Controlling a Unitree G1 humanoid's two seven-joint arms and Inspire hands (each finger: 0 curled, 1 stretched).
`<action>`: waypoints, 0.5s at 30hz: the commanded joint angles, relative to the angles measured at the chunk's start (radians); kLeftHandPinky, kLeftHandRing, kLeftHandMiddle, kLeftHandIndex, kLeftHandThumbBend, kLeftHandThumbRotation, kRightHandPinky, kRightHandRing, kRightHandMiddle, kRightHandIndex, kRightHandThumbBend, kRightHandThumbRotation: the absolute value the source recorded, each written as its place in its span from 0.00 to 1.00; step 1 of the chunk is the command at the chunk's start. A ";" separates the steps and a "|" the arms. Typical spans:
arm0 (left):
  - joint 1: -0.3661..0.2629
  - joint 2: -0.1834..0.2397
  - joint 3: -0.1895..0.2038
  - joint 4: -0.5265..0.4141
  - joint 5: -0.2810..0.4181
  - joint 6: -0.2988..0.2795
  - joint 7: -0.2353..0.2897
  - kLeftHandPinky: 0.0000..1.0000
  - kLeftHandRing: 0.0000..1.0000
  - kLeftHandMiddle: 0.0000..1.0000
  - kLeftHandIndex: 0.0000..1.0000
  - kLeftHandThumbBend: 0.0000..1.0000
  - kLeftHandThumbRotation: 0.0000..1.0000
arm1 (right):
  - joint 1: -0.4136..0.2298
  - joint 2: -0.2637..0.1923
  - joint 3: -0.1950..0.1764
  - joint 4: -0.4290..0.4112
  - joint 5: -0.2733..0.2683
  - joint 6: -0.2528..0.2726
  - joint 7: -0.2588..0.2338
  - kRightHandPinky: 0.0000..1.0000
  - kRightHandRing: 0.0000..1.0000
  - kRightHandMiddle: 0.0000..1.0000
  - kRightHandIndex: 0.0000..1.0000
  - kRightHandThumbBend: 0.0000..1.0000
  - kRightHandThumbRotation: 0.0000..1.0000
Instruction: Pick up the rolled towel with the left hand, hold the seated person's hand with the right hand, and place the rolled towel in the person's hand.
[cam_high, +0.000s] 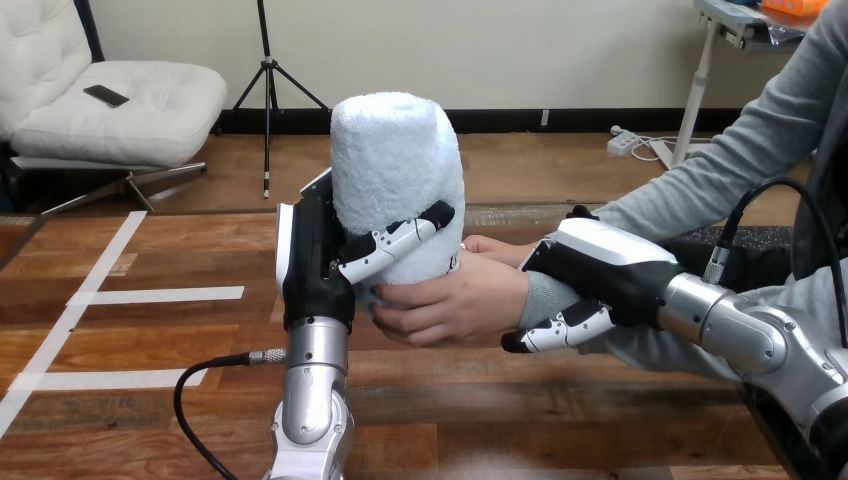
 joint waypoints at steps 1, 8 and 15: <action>-0.081 -0.054 -0.035 -0.026 -0.005 0.013 -0.069 0.33 0.38 0.42 0.43 0.63 0.01 | -0.085 0.008 -0.048 -0.038 0.030 -0.034 -0.033 0.19 0.21 0.27 0.27 0.63 0.40; -0.071 -0.028 -0.046 -0.042 -0.018 0.052 -0.127 0.41 0.48 0.53 0.55 0.76 0.34 | -0.081 0.007 -0.047 -0.038 0.028 -0.035 -0.037 0.19 0.21 0.26 0.27 0.63 0.40; -0.054 0.000 -0.051 -0.085 -0.042 0.115 -0.196 0.56 0.63 0.67 0.71 0.93 0.61 | -0.076 0.007 -0.047 -0.039 0.026 -0.035 -0.042 0.19 0.21 0.26 0.27 0.63 0.41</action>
